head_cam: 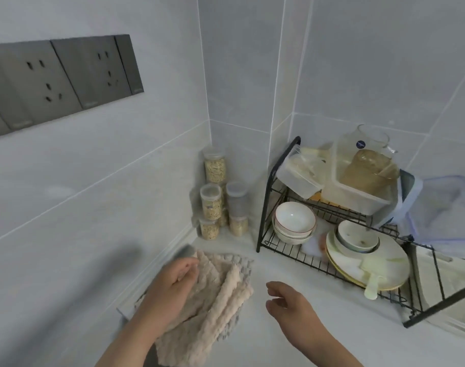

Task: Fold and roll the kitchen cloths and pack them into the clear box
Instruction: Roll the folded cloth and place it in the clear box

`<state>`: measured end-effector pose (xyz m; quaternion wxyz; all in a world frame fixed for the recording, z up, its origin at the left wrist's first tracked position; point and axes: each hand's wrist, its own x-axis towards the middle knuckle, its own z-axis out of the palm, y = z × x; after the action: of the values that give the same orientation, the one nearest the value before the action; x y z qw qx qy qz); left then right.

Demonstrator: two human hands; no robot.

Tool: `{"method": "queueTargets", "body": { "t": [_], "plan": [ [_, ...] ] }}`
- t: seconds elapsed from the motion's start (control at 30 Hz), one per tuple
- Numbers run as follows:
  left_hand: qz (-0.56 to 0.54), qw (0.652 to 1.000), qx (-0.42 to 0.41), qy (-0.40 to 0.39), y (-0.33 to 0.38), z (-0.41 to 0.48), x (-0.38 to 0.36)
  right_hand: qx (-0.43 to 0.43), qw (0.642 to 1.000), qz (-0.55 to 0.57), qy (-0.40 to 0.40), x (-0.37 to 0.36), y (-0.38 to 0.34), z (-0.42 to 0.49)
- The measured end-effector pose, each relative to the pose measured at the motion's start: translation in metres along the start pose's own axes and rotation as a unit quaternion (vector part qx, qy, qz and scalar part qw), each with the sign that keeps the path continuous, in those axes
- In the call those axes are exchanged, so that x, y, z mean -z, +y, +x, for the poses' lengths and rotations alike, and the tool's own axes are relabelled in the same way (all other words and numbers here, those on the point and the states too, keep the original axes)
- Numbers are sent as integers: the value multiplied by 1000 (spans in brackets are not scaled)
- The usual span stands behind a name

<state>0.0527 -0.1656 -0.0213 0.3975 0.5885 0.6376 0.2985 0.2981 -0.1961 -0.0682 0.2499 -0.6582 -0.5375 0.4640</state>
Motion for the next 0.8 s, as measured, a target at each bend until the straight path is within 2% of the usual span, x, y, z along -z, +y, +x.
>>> {"method": "queueTargets", "body": {
  "t": [0.17, 0.3, 0.4, 0.57, 0.7, 0.8],
  "plan": [
    [40, 994, 4, -100, -41, 98, 10, -91, 995, -9, 24, -40, -11, 55],
    [130, 978, -41, -157, -71, 155, -7, -130, 989, -46, 47, -60, -9, 94],
    [203, 961, -85, -170, -93, 175, -22, -149, 981, -108, 54, -73, -1, 114],
    [319, 927, -126, -150, -114, 191, -32, -125, 970, -195, 75, -96, 27, 129],
    [361, 915, -107, -148, -130, 190, -34, -68, 974, -183, 117, -101, 52, 128],
    [388, 903, -101, -154, -134, 190, -33, -53, 976, -126, 172, -101, 68, 125]
  ]
}}
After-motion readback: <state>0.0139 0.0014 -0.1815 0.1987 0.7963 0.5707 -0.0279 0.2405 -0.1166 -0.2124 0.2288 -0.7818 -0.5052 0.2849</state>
